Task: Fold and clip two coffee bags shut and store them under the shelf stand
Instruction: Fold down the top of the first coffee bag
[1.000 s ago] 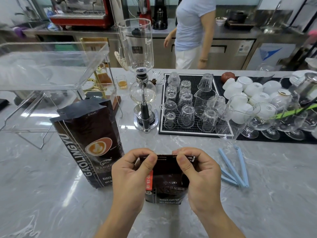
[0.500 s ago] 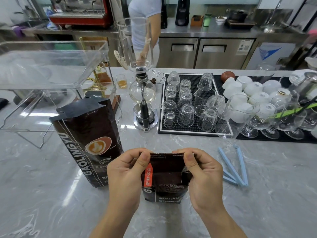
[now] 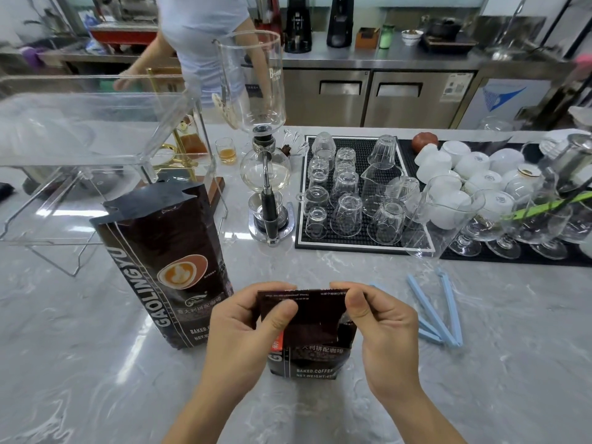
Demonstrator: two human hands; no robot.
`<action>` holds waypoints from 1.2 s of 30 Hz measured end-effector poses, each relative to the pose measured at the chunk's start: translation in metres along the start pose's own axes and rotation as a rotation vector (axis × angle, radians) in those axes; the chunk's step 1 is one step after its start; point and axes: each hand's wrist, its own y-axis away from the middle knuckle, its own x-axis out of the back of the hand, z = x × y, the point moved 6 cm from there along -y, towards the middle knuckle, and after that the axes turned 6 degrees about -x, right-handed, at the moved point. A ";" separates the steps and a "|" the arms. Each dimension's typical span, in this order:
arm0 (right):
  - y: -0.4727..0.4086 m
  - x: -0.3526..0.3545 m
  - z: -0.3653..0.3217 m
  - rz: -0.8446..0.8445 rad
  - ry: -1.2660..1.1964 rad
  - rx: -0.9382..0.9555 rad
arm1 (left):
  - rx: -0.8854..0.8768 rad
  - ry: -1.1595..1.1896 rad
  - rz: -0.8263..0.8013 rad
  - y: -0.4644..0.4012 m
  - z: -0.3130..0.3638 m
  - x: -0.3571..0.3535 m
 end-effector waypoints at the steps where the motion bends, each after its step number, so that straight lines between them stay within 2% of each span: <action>1: 0.001 0.000 0.000 0.002 0.007 0.010 | 0.005 -0.008 -0.008 0.001 0.000 -0.002; 10: 0.002 -0.002 -0.001 0.031 0.019 0.059 | 0.027 0.096 0.106 0.002 -0.004 -0.006; 13: 0.000 0.000 -0.001 0.015 0.061 0.044 | 0.004 0.066 0.091 0.000 -0.005 -0.005; 18: 0.002 -0.007 0.009 -0.106 0.198 -0.033 | -0.043 0.041 0.052 0.001 -0.004 -0.005; 24: -0.004 -0.006 0.010 -0.149 0.224 -0.066 | 0.011 0.084 0.010 -0.002 -0.009 -0.005; 28: -0.006 -0.006 0.012 -0.132 0.234 -0.075 | 0.021 0.058 -0.027 -0.004 -0.010 -0.007; 36: -0.002 -0.006 0.014 -0.114 0.232 -0.052 | 0.029 0.024 0.045 -0.002 -0.017 -0.007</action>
